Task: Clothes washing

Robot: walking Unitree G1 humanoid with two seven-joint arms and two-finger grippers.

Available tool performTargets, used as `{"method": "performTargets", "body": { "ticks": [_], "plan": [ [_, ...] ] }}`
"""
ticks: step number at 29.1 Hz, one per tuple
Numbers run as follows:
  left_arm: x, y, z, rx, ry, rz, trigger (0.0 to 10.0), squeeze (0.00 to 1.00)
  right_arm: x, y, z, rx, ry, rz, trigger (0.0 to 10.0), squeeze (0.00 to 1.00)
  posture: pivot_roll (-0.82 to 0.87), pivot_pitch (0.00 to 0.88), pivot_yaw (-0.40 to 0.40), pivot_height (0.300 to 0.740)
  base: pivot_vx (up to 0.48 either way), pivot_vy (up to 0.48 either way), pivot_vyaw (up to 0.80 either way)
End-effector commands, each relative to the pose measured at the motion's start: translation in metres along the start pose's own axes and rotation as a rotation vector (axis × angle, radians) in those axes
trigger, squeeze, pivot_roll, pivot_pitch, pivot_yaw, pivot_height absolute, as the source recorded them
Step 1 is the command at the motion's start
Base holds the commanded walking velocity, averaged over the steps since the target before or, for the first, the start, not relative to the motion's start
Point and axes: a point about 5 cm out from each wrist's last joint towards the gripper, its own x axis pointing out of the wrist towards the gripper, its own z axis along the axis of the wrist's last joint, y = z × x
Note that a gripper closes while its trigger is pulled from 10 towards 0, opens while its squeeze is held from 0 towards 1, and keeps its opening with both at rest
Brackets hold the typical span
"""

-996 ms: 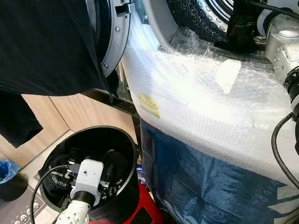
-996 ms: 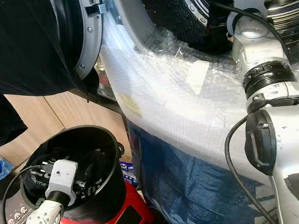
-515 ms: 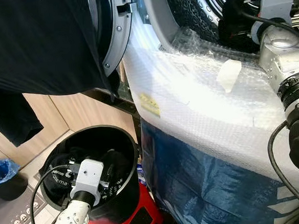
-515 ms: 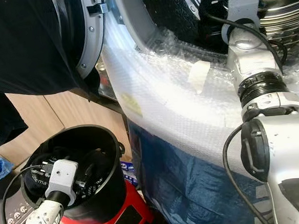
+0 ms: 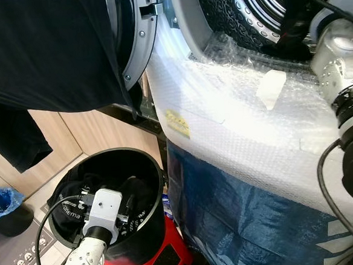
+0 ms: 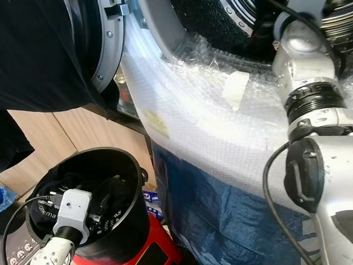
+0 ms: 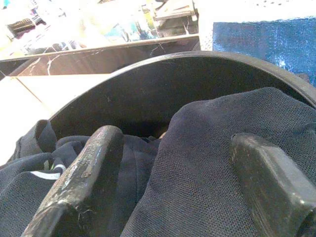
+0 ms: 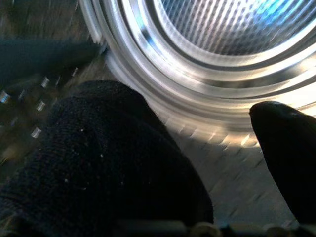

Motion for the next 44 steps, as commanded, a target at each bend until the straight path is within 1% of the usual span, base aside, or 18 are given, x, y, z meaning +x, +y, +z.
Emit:
{"method": "performTargets", "body": {
  "ticks": [1,2,3,4,6,9,15,16,18,21,24,28,31,34,38,40,43,44],
  "plan": [
    [-0.003,0.002,-0.001,0.012,0.011,-0.004,10.0,0.0,-0.001,0.013,0.016,0.055,0.001,0.043,10.0,0.0,0.19,0.092,0.076,0.74,0.0,0.0,0.0],
    [-0.003,0.001,-0.002,0.011,0.014,-0.004,10.0,0.0,-0.001,0.016,0.018,0.07,0.001,0.051,10.0,0.0,0.19,0.092,0.076,0.74,0.0,0.0,0.0],
    [-0.004,0.0,-0.003,0.007,0.017,-0.006,10.0,0.0,-0.003,0.022,0.022,0.034,-0.015,0.088,10.0,0.0,0.18,0.092,0.073,0.74,0.0,0.0,0.0],
    [-0.004,0.0,-0.003,0.007,0.017,-0.006,10.0,0.0,-0.003,0.022,0.022,0.034,-0.015,0.088,10.0,0.0,0.18,0.092,0.073,0.74,0.0,0.0,0.0],
    [-0.005,-0.003,-0.002,0.006,0.014,-0.017,10.0,0.0,-0.006,0.024,0.019,-0.056,-0.032,0.084,10.0,0.0,0.18,0.091,0.068,0.74,0.0,0.0,0.0],
    [-0.005,-0.004,-0.002,0.003,0.015,-0.016,10.0,0.0,-0.01,0.021,0.019,-0.009,-0.01,0.082,10.0,0.0,0.18,0.092,0.068,0.74,0.0,0.0,0.0],
    [-0.006,-0.004,-0.004,0.0,0.021,-0.022,10.0,0.0,-0.02,0.013,0.026,-0.005,-0.014,0.062,10.0,0.0,0.17,0.091,0.064,0.74,0.0,0.0,0.0],
    [-0.006,-0.005,-0.004,0.0,0.025,-0.024,10.0,0.0,-0.027,0.01,0.02,-0.049,0.005,0.053,10.0,0.0,0.16,0.095,0.061,0.74,0.0,0.0,0.0],
    [-0.006,-0.005,-0.005,-0.001,0.027,-0.025,10.0,0.0,-0.034,0.006,0.015,-0.082,0.021,0.038,10.0,0.0,0.16,0.096,0.059,0.74,0.0,0.0,0.0],
    [-0.006,-0.006,-0.005,-0.001,0.029,-0.032,10.0,0.0,-0.041,0.0,0.01,-0.097,0.04,0.024,10.0,0.0,0.16,0.096,0.059,0.74,0.0,0.0,0.0],
    [-0.006,-0.006,-0.006,-0.002,0.034,-0.033,10.0,0.0,-0.053,-0.015,0.014,-0.129,0.034,-0.023,10.0,0.0,0.15,0.103,0.061,0.74,0.0,0.0,0.0],
    [-0.006,-0.007,-0.006,-0.001,0.036,-0.035,10.0,0.0,-0.058,-0.026,0.013,-0.172,0.029,-0.063,10.0,0.0,0.15,0.108,0.061,0.74,0.0,0.0,0.0],
    [-0.005,-0.006,-0.006,-0.001,0.037,-0.035,10.0,0.0,-0.063,-0.039,0.012,-0.194,0.033,-0.096,10.0,0.0,0.15,0.108,0.061,0.74,0.0,0.0,0.0],
    [-0.005,-0.005,-0.006,-0.001,0.038,-0.03,10.0,0.0,-0.07,-0.054,0.019,-0.196,0.014,-0.145,10.0,0.0,0.15,0.12,0.062,0.74,0.0,0.0,0.0],
    [-0.004,-0.004,-0.006,0.0,0.042,-0.03,10.0,0.0,-0.075,-0.062,0.023,-0.236,0.006,-0.155,10.0,0.0,0.14,0.124,0.064,0.74,0.0,0.0,0.0],
    [-0.004,-0.003,-0.006,0.002,0.043,-0.031,10.0,0.0,-0.079,-0.068,0.025,-0.289,-0.003,-0.155,10.0,0.0,0.14,0.127,0.067,0.74,0.0,0.0,0.0],
    [-0.003,-0.002,-0.006,0.002,0.044,-0.03,10.0,0.0,-0.083,-0.07,0.026,-0.322,-0.007,-0.136,10.0,0.0,0.14,0.129,0.069,0.74,0.0,0.0,0.0],
    [-0.003,-0.002,-0.006,0.003,0.044,-0.028,10.0,0.0,-0.086,-0.069,0.027,-0.358,-0.015,-0.1,10.0,0.0,0.14,0.13,0.07,0.74,0.0,0.0,0.0]
  ]
}}
